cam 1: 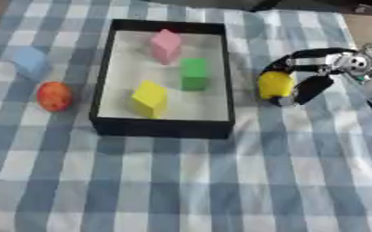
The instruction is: Pick up objects on the table and place them in the box.
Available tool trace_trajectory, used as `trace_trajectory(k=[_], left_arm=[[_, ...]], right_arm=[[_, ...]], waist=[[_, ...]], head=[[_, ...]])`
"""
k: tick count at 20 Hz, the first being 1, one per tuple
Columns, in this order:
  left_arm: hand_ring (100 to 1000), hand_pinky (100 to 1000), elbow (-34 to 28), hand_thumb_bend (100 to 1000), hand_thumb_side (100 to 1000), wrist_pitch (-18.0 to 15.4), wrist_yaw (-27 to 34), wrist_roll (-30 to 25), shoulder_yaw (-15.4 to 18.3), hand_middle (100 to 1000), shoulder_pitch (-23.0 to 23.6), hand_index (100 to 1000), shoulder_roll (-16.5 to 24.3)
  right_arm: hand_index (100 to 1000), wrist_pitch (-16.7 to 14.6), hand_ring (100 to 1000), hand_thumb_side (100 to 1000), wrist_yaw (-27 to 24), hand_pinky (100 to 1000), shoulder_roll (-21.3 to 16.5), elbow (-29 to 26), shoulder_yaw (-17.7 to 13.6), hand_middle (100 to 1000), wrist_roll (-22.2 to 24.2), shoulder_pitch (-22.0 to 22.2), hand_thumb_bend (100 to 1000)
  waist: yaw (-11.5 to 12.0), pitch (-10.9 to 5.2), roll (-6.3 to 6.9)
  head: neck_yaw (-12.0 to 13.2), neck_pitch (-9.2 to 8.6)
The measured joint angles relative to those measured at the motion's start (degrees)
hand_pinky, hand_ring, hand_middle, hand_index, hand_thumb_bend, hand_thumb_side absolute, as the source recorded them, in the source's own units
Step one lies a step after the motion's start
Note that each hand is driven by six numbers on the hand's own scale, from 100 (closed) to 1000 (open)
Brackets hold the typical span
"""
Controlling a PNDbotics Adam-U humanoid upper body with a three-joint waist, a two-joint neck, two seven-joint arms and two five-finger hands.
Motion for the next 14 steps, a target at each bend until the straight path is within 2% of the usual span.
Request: trace_trajectory(k=[3,4,5,10,13,14], left_arm=[[806,805,0.0,128,800,0.0,0.0,0.0,0.0,827,0.0,851,0.0],[806,805,0.0,128,800,0.0,0.0,0.0,0.0,827,0.0,851,0.0],[806,806,0.0,128,800,0.0,0.0,0.0,0.0,828,0.0,851,0.0],[807,806,0.0,128,797,-0.1,0.0,-0.1,0.0,828,0.0,852,-0.1],[808,807,0.0,128,797,-0.2,0.0,-0.3,0.0,829,0.0,852,-0.4],[808,807,0.0,135,796,-0.2,0.0,-0.3,0.0,830,0.0,852,-0.5]], right_arm=[[821,-0.1,764,177,0.9,868,0.4,0.3,-0.2,650,-0.9,0.0,288],[788,0.0,738,116,1.3,860,0.5,0.4,-0.2,611,-1.5,0.0,279],[753,0.3,712,100,1.7,853,0.5,0.3,-0.2,577,-2.2,0.1,254],[560,3.3,587,100,6.8,803,0.4,-2.4,0.5,422,-8.6,1.7,208],[523,5.2,567,100,10.1,787,-0.1,-5.2,0.9,388,-12.7,2.5,151],[515,5.8,565,100,10.6,784,-0.2,-6.1,1.0,380,-13.7,2.6,100]], waist=[[0.0,0.0,0.0],[0.0,0.0,0.0],[0.0,0.0,0.0],[-0.2,0.0,0.0],[-0.3,0.0,0.0],[-0.3,0.0,0.0]], head=[[0.0,-0.02],[0.0,-0.02],[0.0,-0.03],[0.0,-0.08],[0.0,-0.18],[0.0,-0.24]])
